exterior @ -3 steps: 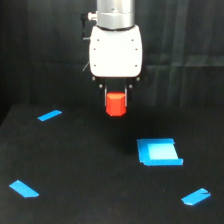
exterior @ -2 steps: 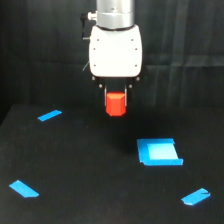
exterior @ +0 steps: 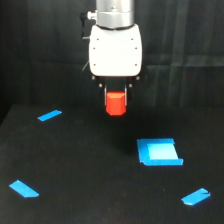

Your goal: Pick up the red object from the table

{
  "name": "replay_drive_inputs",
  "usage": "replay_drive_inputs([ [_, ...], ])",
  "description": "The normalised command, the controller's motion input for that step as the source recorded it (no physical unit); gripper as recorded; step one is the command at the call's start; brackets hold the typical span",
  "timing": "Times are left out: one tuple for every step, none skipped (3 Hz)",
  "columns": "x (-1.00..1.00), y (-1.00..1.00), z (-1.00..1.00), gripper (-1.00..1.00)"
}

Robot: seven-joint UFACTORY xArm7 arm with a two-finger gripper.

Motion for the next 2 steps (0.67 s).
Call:
replay_drive_inputs([
  [-0.04, -0.08, 0.0, -0.9],
  [-0.04, -0.12, 0.12, -0.96],
])
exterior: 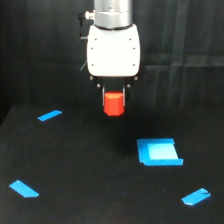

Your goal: Pick up the red object from the table

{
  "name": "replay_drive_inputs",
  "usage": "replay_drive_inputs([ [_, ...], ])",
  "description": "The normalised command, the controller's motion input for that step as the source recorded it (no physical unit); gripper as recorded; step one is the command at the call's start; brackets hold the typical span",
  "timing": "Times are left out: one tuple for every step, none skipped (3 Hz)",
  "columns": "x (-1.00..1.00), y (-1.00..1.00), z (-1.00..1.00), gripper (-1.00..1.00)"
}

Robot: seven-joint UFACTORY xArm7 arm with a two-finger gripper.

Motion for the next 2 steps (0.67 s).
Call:
replay_drive_inputs([
  [-0.02, -0.06, 0.1, -0.97],
  [0.06, -0.15, 0.12, -0.92],
])
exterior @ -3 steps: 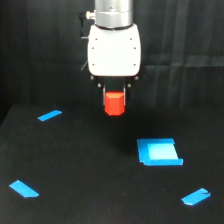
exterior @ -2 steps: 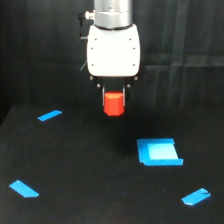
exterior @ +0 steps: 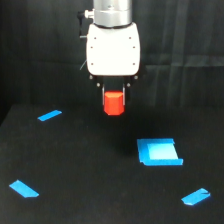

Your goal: Pick up the red object from the table

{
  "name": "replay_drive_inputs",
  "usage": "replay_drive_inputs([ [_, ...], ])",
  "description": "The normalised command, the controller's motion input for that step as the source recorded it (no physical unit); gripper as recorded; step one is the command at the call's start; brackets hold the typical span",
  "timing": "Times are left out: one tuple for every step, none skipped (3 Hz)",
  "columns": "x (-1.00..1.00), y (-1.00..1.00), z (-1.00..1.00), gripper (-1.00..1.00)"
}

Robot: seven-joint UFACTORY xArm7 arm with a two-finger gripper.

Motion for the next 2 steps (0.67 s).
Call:
replay_drive_inputs([
  [-0.08, -0.11, 0.04, -0.99],
  [-0.11, -0.1, 0.06, -0.97],
])
